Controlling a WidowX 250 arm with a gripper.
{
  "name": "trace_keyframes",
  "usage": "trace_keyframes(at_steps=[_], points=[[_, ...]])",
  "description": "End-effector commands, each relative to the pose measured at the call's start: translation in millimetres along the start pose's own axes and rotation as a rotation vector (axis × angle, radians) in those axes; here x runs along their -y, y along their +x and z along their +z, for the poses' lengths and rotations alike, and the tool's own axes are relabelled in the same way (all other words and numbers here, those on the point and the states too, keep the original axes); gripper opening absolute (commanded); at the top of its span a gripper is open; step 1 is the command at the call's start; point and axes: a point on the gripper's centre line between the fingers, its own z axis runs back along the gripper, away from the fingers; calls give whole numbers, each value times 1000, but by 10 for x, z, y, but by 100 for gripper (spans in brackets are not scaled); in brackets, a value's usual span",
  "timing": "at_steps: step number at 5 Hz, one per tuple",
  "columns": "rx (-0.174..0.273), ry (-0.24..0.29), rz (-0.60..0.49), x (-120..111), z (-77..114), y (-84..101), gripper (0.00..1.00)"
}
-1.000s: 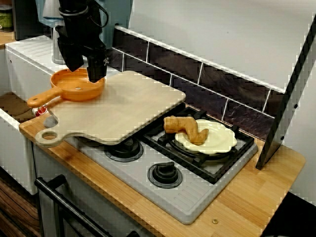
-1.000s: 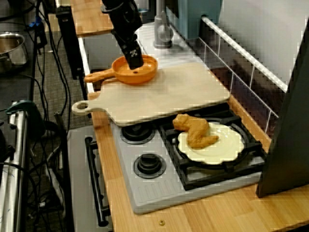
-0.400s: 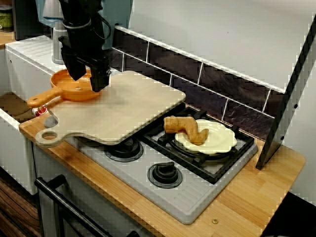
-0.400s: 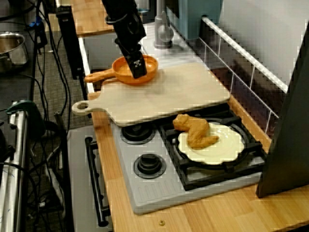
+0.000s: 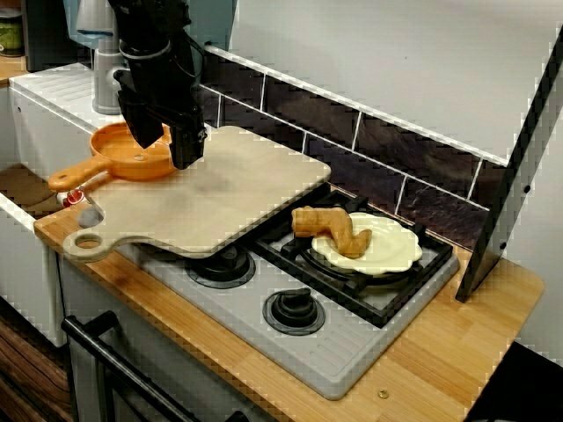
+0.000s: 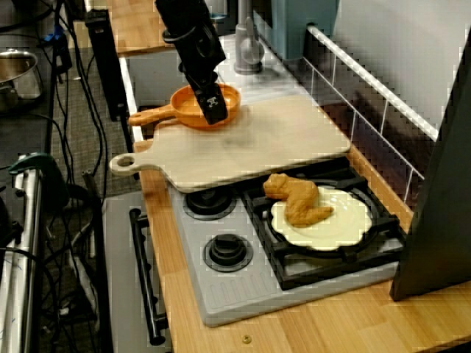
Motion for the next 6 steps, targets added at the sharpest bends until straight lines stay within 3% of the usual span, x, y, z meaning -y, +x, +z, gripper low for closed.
trace_keyframes(at_steps=[1, 3, 4, 5, 6], points=[[22, 8, -4, 13, 15, -4, 100], [14, 16, 2, -16, -40, 22, 100], [10, 20, 8, -43, -65, 23, 95], [18, 6, -5, -53, -60, 12, 0], [10, -3, 13, -100, -44, 24, 0]])
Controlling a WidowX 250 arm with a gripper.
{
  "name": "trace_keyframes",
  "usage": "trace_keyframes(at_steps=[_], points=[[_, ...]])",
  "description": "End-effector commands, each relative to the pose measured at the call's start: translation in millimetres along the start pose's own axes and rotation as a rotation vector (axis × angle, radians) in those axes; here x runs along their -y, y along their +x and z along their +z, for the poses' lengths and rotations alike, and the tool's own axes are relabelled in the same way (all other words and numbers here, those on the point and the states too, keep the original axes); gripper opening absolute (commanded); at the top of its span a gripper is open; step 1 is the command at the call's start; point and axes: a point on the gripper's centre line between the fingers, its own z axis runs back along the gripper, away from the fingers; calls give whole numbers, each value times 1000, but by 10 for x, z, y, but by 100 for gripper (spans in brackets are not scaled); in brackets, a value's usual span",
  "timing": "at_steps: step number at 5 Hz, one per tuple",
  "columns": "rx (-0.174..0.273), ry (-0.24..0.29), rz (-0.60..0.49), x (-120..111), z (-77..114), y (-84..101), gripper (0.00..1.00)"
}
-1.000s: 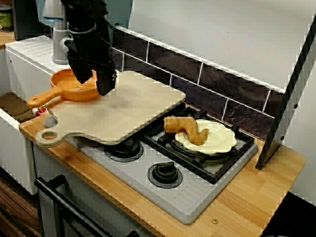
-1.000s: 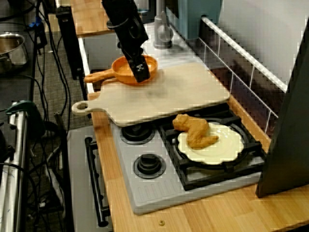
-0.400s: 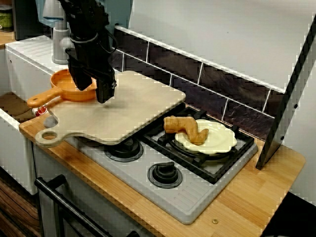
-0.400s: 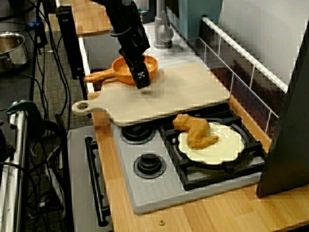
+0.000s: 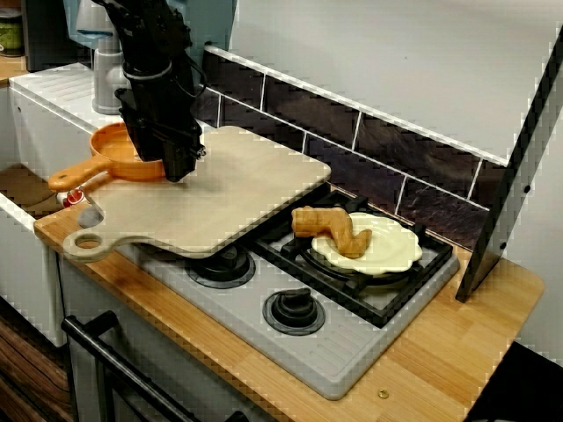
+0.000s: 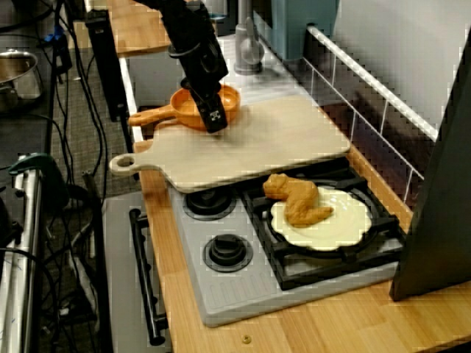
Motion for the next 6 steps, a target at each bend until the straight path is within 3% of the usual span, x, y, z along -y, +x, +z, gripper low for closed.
trace_keyframes(at_steps=[1, 3, 5, 6], points=[[41, -12, 26, -116, 176, 119, 0], [35, -43, 46, -136, 230, 260, 0], [68, -109, 1, 129, 318, 563, 0], [69, -128, -26, 228, 333, 615, 0]])
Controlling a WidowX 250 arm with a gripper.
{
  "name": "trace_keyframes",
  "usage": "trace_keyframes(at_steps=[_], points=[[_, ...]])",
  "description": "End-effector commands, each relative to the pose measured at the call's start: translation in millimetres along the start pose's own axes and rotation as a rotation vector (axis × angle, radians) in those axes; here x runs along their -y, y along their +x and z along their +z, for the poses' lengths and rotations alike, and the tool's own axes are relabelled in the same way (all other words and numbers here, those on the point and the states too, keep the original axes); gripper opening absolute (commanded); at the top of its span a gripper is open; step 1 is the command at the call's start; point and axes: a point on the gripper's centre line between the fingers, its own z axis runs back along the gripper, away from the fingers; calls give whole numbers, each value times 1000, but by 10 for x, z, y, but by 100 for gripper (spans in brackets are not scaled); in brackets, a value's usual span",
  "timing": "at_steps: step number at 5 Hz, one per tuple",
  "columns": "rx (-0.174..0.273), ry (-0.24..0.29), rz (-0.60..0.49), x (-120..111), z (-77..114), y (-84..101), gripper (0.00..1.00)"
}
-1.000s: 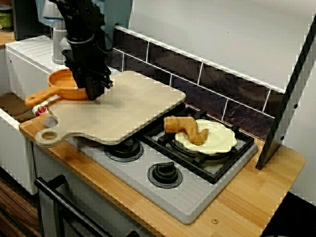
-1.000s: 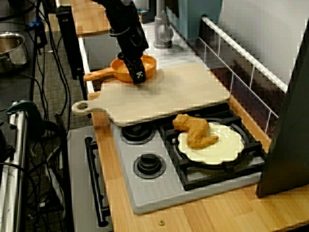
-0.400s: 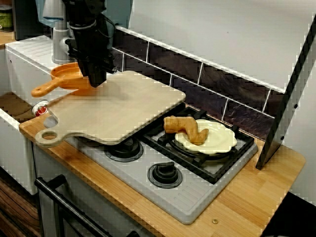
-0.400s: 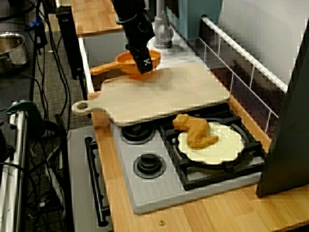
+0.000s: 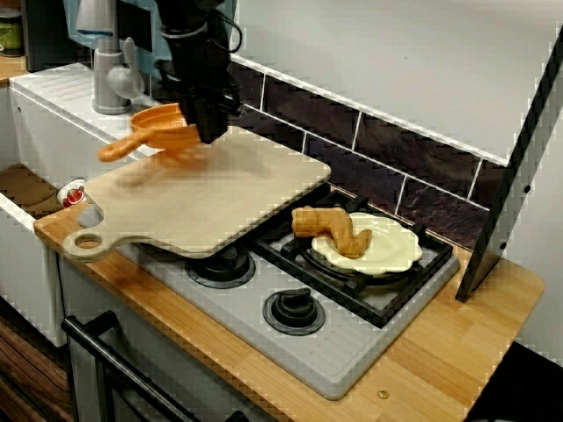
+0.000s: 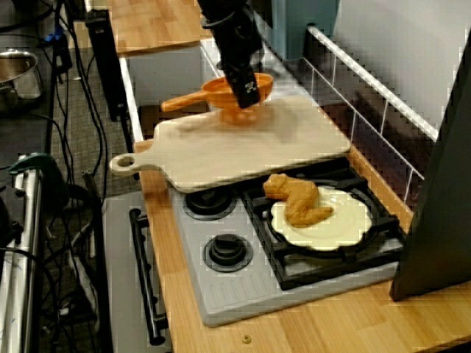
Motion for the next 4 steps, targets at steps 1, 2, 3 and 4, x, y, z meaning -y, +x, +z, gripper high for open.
trace_keyframes(at_steps=[1, 2, 3, 4], points=[[58, -31, -56, 201, 180, 162, 0], [55, -62, -62, 308, 141, 195, 0], [58, -88, -80, 465, 64, 214, 0], [64, -95, -99, 526, 32, 205, 0]])
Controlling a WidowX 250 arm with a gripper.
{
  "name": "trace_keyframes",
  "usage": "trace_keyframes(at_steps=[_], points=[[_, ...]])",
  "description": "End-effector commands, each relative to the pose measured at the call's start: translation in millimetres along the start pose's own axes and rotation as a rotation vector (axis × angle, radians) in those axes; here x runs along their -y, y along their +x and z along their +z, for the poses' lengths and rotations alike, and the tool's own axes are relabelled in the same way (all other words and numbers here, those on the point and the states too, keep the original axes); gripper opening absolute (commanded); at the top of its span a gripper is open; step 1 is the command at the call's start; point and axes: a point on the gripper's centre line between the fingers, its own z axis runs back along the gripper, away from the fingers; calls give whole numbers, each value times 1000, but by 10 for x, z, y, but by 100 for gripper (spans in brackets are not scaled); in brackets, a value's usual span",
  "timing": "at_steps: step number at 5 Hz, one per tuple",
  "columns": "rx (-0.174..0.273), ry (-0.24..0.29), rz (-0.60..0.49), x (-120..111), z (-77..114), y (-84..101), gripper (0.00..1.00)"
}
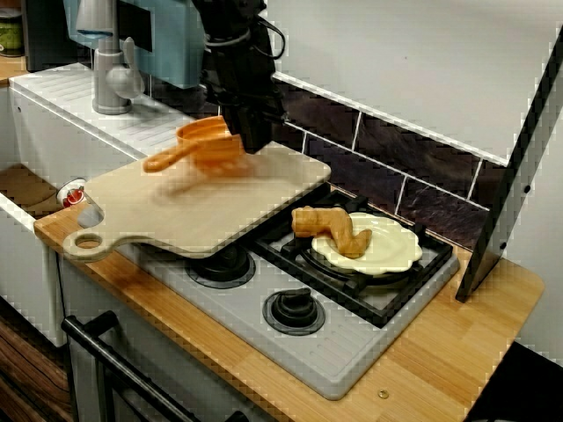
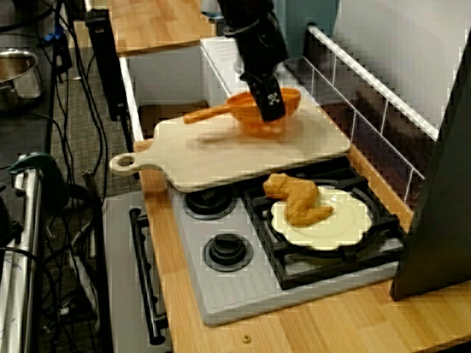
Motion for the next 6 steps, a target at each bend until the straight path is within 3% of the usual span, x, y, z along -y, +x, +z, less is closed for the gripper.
trace_keyframes(at_steps=[1, 2, 3, 4, 6], points=[[49, -4, -48, 114, 78, 65, 0], [25, -10, -41, 97, 75, 85, 100], [24, -18, -34, 70, 91, 97, 100], [8, -60, -42, 66, 131, 98, 100], [-1, -155, -183, 178, 283, 107, 100]])
